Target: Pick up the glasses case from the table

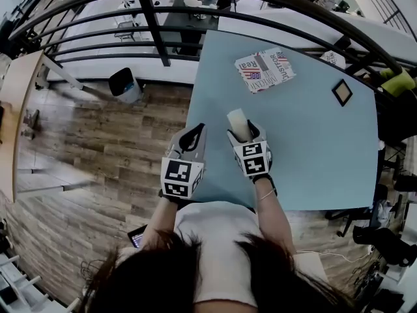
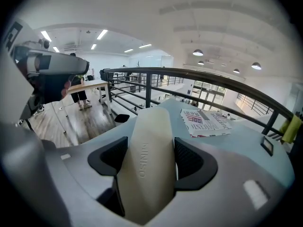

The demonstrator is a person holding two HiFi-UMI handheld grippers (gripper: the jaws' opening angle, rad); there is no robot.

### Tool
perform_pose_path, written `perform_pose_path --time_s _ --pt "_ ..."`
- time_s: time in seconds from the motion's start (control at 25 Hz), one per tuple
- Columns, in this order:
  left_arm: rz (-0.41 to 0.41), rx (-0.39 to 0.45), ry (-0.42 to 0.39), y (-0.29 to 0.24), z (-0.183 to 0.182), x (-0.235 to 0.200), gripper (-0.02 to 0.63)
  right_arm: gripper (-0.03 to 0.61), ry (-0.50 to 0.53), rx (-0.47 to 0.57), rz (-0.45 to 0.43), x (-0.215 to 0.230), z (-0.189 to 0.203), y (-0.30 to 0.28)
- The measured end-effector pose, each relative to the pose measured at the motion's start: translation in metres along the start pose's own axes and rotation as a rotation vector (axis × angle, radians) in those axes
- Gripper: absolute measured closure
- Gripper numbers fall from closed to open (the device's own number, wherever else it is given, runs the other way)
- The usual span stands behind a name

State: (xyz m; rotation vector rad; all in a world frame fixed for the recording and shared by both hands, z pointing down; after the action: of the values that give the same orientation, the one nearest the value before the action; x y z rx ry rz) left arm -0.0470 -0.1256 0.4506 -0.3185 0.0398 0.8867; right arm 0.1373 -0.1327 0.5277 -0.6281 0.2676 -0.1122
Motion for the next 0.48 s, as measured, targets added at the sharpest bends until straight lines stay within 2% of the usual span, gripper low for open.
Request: perform_pose_path --time_s 0.48 --pt "0.020 0.027 -0.055 0.003 -0.019 0.015 0.555 0.268 -0.021 0.162 0.114 0.037 -0.026 0.052"
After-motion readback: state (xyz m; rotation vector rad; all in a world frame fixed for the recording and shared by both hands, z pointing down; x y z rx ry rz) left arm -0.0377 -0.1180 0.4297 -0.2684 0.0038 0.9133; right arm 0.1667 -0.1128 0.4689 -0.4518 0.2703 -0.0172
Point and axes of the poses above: the fingertips, and each gripper's own axes: y backward along the fingers, x to its right, z out of its underside, the point moved 7 cm from there along y, backward along the fingers, and after that the axes turned 13 degrees about z, right-handed, at the moved point
